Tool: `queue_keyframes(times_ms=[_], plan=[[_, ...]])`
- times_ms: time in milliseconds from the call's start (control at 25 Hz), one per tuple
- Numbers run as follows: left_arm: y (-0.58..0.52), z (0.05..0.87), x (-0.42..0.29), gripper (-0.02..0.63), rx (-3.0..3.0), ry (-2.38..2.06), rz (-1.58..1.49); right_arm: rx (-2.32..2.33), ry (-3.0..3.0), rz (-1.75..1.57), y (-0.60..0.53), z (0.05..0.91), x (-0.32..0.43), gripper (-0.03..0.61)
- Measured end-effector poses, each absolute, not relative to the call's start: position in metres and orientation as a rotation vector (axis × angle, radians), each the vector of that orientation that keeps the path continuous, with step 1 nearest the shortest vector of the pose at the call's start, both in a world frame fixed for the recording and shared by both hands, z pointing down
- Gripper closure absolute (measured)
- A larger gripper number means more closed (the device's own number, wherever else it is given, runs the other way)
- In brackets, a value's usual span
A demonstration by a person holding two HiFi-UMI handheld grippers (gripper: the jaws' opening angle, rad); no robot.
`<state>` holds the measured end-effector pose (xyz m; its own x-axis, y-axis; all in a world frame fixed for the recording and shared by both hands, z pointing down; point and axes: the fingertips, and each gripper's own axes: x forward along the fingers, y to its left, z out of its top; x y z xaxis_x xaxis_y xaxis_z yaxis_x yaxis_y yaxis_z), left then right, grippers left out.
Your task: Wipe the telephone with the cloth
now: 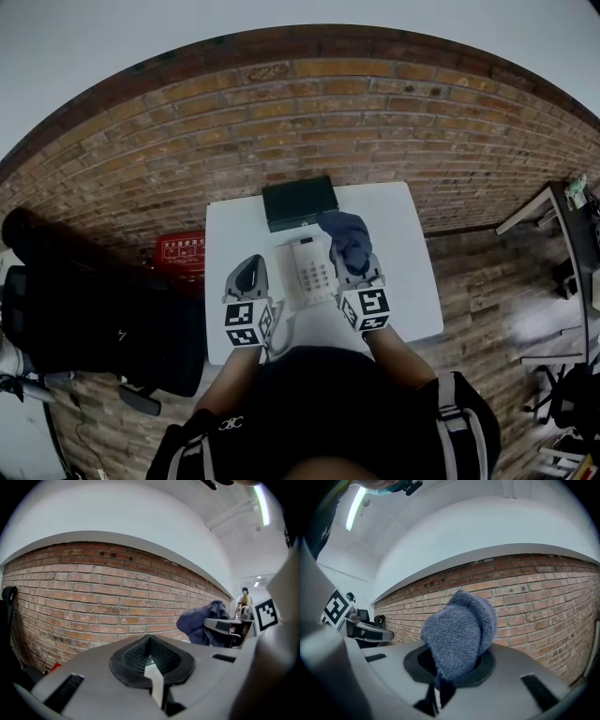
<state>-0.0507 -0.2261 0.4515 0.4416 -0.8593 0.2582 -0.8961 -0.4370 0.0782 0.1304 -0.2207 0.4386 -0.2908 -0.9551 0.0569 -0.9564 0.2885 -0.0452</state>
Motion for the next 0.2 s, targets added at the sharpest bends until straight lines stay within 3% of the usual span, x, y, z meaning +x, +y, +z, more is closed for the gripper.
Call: queue_keyframes(times_ms=[200], plan=[[-0.2312, 0.4503, -0.051, 0.618, 2.507, -1.53, 0.282, 1.86, -2.494, 0.111, -0.2256, 0.4409, 0.1294, 0.543]])
